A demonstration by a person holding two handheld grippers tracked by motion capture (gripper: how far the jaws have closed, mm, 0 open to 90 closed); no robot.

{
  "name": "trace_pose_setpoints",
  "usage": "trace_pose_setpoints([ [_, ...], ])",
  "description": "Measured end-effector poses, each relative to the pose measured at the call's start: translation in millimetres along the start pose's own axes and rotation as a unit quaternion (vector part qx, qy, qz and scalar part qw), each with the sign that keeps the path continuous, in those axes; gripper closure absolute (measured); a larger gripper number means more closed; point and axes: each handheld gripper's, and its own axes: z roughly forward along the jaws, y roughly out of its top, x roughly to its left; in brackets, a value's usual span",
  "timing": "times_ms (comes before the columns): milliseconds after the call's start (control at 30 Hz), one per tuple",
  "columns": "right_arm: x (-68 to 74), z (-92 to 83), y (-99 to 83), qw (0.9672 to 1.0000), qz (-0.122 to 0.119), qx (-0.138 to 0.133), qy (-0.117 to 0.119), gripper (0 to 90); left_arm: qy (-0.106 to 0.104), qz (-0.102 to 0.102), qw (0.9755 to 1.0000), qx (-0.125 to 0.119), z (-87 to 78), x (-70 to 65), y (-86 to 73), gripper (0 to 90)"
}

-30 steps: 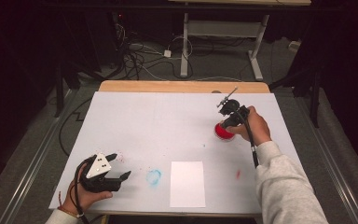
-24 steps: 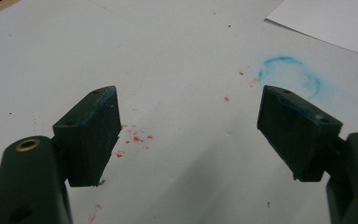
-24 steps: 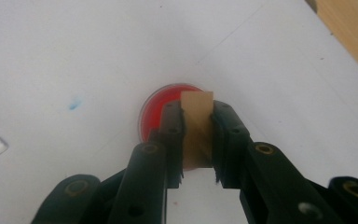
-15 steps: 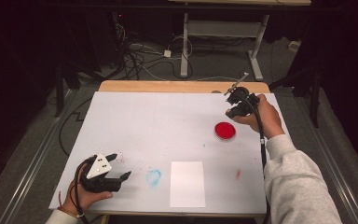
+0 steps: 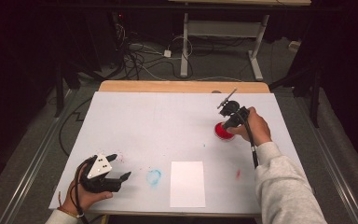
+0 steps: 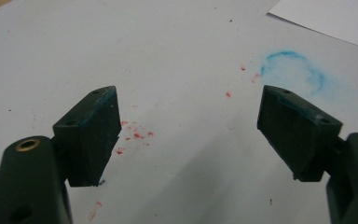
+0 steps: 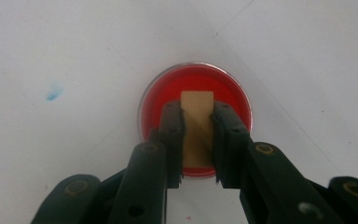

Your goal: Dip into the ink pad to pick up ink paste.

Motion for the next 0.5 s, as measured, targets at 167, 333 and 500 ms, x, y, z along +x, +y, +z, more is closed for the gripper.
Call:
trace_pose_setpoints([
  [167,-1.1,13.2,-2.8,0.9999,-0.005,0.01,0.004,76.1,0.0,0.0,1.0,0.001,0.1,0.0,0.0,21.0],
  [333,-0.6,16.2,-4.6,0.9999,0.002,0.006,0.009,76.2,0.0,-0.001,1.0,0.002,0.6,0.2,-0.4,21.0],
  [500,0.5,17.4,-6.2,1.0,0.003,0.001,0.006,76.3,0.0,-0.002,1.0,0.001,0.9,-0.1,-0.5,20.9],
])
